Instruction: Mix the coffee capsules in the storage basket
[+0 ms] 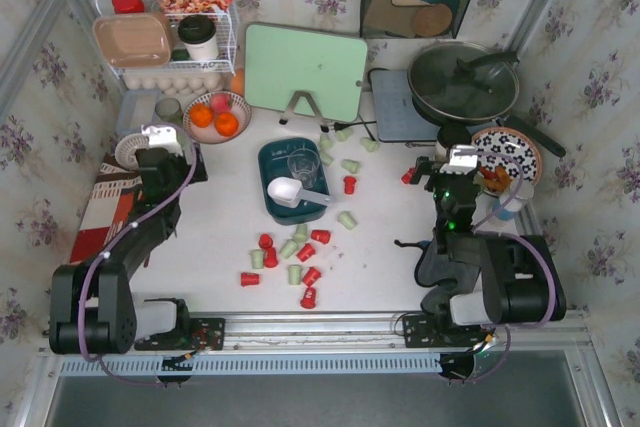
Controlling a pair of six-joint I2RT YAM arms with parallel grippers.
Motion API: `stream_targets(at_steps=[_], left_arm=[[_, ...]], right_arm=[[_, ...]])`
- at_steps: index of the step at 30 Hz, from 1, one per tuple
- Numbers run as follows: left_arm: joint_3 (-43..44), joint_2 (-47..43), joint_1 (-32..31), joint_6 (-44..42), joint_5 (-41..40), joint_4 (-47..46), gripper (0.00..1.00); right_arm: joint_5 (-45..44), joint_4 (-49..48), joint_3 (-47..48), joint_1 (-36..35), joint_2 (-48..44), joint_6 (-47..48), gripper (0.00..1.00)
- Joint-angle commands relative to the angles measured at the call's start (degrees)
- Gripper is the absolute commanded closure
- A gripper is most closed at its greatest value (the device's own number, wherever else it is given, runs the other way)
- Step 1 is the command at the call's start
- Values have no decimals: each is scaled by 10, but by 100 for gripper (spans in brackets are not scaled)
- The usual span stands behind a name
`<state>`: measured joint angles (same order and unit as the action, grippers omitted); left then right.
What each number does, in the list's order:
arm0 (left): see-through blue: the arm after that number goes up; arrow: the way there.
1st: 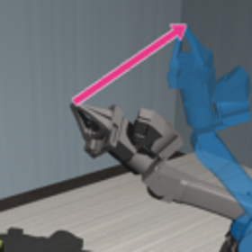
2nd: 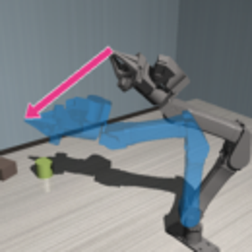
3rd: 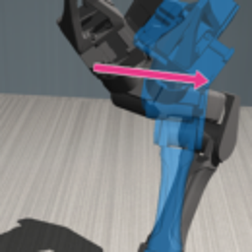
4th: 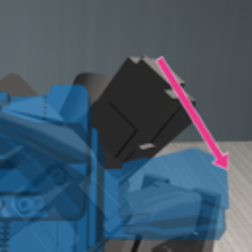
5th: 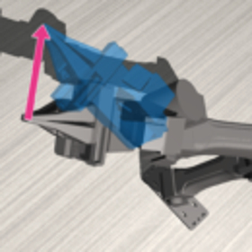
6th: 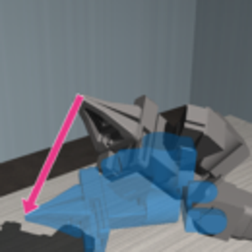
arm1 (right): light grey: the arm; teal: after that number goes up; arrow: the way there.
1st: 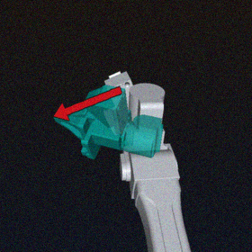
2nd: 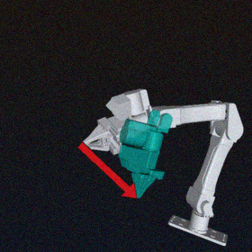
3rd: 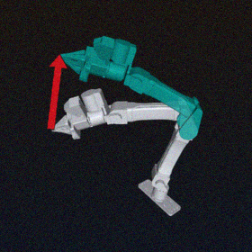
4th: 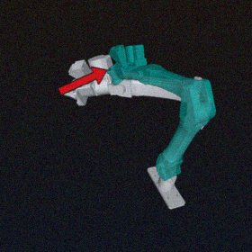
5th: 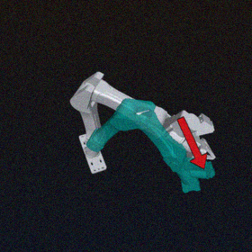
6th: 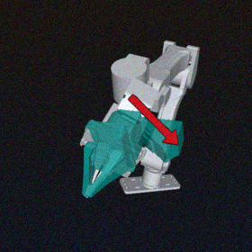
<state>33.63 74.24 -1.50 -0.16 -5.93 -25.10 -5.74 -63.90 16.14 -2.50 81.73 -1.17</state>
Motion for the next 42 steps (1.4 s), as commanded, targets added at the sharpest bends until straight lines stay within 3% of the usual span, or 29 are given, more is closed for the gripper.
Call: stream_targets(at_steps=[1,4,11,14,16,20,21,23,24,26,27,35,42], left_arm=[[33,-48,0,35,-15,94,0],[77,-79,-1,75,-20,173,0],[257,-59,-2,147,25,509,0],[283,-52,-2,180,23,580,0],[271,-71,-2,245,-12,605,0],[218,-116,2,346,-55,623,0],[202,-125,10,356,-29,611,1],[189,-138,15,318,36,567,17],[192,-140,10,308,49,556,19],[204,-136,-9,294,48,550,3],[213,-132,-21,284,42,551,0],[258,-62,-184,238,-33,506,1],[337,58,-274,233,-72,466,1]], right_arm=[[-52,84,19,0,-49,-17,0],[-73,134,30,0,-90,-29,0],[-64,227,66,0,-153,-86,0],[-56,239,68,0,-165,-104,0],[-51,237,66,-1,-166,-108,0],[-51,252,70,-2,-166,-107,0],[-50,257,72,-2,-168,-105,0],[-51,264,73,-2,-173,-102,0],[-51,268,73,-2,-176,-101,0],[-49,268,72,-2,-179,-102,0],[-45,269,71,-2,-179,-103,0],[-30,272,78,-3,-161,-100,0],[-20,278,87,-3,-149,-98,0]])
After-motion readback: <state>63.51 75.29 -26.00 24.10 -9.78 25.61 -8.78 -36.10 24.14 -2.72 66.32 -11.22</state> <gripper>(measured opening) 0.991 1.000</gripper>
